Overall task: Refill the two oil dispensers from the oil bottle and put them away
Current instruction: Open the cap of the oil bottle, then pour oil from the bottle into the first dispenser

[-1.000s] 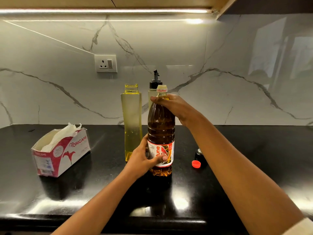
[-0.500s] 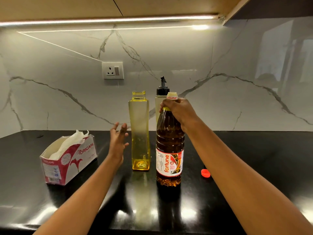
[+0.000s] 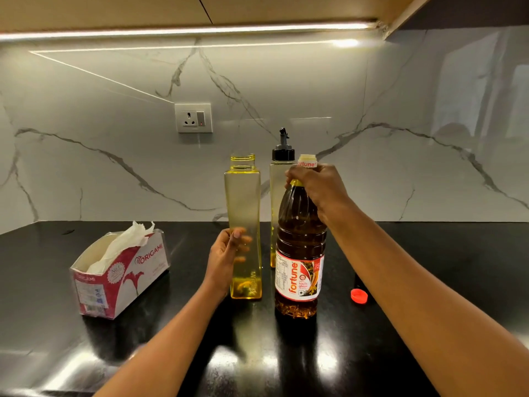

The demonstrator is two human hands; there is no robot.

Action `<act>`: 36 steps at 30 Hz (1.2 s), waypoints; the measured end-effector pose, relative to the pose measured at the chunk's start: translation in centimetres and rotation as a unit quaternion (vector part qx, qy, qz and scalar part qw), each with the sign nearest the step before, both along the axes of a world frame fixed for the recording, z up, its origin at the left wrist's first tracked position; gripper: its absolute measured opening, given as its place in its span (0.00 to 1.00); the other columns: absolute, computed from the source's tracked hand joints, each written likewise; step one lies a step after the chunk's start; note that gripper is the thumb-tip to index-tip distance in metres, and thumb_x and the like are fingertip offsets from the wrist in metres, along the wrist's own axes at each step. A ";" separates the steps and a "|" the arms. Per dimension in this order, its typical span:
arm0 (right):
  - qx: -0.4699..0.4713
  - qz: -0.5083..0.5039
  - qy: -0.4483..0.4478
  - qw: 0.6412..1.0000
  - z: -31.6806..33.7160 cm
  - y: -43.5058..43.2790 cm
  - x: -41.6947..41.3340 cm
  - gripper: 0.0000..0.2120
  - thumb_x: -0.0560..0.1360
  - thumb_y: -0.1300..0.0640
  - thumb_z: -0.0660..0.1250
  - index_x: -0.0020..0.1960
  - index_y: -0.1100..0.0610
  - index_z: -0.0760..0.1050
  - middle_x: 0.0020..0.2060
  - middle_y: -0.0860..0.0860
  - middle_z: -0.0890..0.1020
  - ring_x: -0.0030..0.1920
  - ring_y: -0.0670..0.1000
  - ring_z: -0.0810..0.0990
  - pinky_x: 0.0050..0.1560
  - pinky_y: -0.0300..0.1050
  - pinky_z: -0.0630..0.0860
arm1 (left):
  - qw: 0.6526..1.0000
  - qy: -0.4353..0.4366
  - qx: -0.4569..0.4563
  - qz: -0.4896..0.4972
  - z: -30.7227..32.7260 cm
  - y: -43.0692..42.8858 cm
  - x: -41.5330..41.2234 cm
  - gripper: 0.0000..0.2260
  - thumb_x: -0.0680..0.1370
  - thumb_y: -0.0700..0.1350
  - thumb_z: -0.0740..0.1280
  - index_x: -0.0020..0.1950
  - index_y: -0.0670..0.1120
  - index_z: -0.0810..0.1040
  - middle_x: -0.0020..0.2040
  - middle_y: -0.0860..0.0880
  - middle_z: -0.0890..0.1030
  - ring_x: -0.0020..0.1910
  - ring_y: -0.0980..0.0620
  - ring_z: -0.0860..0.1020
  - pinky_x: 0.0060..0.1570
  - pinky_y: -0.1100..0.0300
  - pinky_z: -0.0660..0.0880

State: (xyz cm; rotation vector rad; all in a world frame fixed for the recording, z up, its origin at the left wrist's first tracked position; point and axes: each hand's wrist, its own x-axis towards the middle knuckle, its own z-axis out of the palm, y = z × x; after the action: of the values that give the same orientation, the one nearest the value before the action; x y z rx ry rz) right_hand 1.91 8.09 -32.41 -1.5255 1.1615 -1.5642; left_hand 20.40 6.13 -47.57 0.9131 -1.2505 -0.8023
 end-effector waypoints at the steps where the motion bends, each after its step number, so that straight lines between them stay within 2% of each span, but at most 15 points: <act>1: 0.006 0.003 0.000 1.000 0.2 0.0 0.0 0.14 0.71 0.53 0.70 0.53 0.60 0.78 0.46 0.54 0.83 0.46 0.51 0.82 0.42 0.41 0.76 | 1.000 0.002 -0.003 -0.005 0.0 0.3 -0.1 0.39 0.58 0.77 0.66 0.54 0.48 0.76 0.48 0.47 0.82 0.46 0.49 0.81 0.50 0.47 0.77; 7: 0.005 0.010 0.062 0.998 0.9 0.1 0.4 0.13 0.72 0.52 0.70 0.51 0.60 0.79 0.45 0.54 0.82 0.44 0.49 0.79 0.38 0.39 0.71 | 1.000 0.016 -0.026 -0.002 -0.3 1.4 -0.7 0.38 0.60 0.77 0.66 0.53 0.47 0.74 0.46 0.48 0.83 0.44 0.49 0.82 0.49 0.45 0.76; 10: 0.015 0.016 0.051 0.998 0.9 0.4 0.4 0.13 0.72 0.52 0.70 0.52 0.59 0.77 0.45 0.54 0.81 0.43 0.48 0.78 0.37 0.39 0.70 | 0.999 0.020 -0.033 0.003 -0.3 1.7 -0.8 0.38 0.60 0.77 0.66 0.53 0.46 0.74 0.45 0.47 0.82 0.43 0.48 0.81 0.48 0.44 0.76; 14: 0.093 0.033 0.042 0.994 1.8 1.3 -0.4 0.14 0.70 0.55 0.72 0.52 0.58 0.74 0.40 0.52 0.78 0.41 0.49 0.75 0.35 0.43 0.67 | 0.999 0.013 -0.040 0.002 -0.3 1.7 -0.7 0.39 0.60 0.77 0.65 0.54 0.46 0.74 0.46 0.46 0.82 0.44 0.48 0.81 0.47 0.47 0.76; 18: 0.139 0.032 0.036 0.989 2.3 1.7 -0.8 0.14 0.67 0.57 0.74 0.49 0.58 0.72 0.40 0.53 0.76 0.40 0.51 0.74 0.36 0.45 0.70 | 0.999 0.016 -0.041 0.001 -0.4 1.7 -0.6 0.39 0.59 0.77 0.65 0.53 0.47 0.74 0.45 0.48 0.83 0.43 0.49 0.82 0.47 0.46 0.76; 21: 0.092 0.008 0.014 0.996 1.4 1.4 -0.2 0.13 0.69 0.57 0.72 0.51 0.60 0.76 0.40 0.52 0.78 0.40 0.49 0.75 0.36 0.43 0.69 | 0.999 0.018 -0.042 -0.002 -0.4 1.8 -0.6 0.38 0.59 0.77 0.66 0.53 0.47 0.74 0.44 0.49 0.82 0.43 0.49 0.81 0.47 0.46 0.76; 23: 0.046 -0.019 0.011 0.999 0.9 1.2 0.1 0.10 0.70 0.55 0.70 0.49 0.60 0.79 0.40 0.51 0.81 0.39 0.47 0.77 0.36 0.40 0.70 | 0.999 0.021 -0.042 -0.001 -0.3 1.9 -0.7 0.38 0.59 0.77 0.66 0.53 0.47 0.74 0.44 0.49 0.82 0.42 0.50 0.81 0.46 0.47 0.76; 27: 0.026 -0.058 0.025 0.998 0.8 0.5 0.2 0.09 0.70 0.54 0.70 0.45 0.60 0.80 0.41 0.52 0.82 0.40 0.48 0.79 0.36 0.40 0.71 | 0.999 0.016 -0.046 0.008 -0.4 2.2 -0.8 0.39 0.60 0.77 0.65 0.54 0.47 0.74 0.44 0.49 0.82 0.42 0.51 0.81 0.45 0.49 0.77; 31: 0.006 -0.070 0.065 0.995 0.9 0.1 0.3 0.07 0.70 0.54 0.70 0.41 0.58 0.79 0.39 0.52 0.81 0.39 0.48 0.78 0.38 0.41 0.75 | 0.998 0.012 -0.056 0.020 -0.5 2.2 -0.8 0.39 0.60 0.77 0.64 0.54 0.46 0.75 0.43 0.50 0.83 0.42 0.52 0.82 0.42 0.54 0.78; 34: -0.028 -0.100 0.131 0.986 1.7 -0.4 0.7 0.10 0.70 0.51 0.70 0.42 0.59 0.79 0.35 0.50 0.79 0.36 0.48 0.78 0.42 0.44 0.77 | 0.998 0.015 -0.064 0.022 -0.5 2.2 -0.9 0.39 0.61 0.77 0.64 0.54 0.46 0.75 0.42 0.50 0.83 0.40 0.52 0.82 0.39 0.57 0.78; 36: -0.058 -0.127 0.188 0.972 2.8 -0.7 1.2 0.13 0.70 0.49 0.69 0.43 0.59 0.79 0.33 0.50 0.78 0.35 0.48 0.77 0.39 0.42 0.76 | 0.997 0.019 -0.068 0.017 -0.5 2.2 -0.9 0.39 0.60 0.77 0.65 0.54 0.46 0.75 0.42 0.50 0.83 0.40 0.53 0.81 0.38 0.59 0.78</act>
State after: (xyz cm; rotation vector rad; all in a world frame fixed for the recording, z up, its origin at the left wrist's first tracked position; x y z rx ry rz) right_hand 3.08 7.41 -29.62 -1.8685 1.5506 -1.5701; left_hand 19.54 8.29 -48.09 0.8045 -1.2367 -0.6958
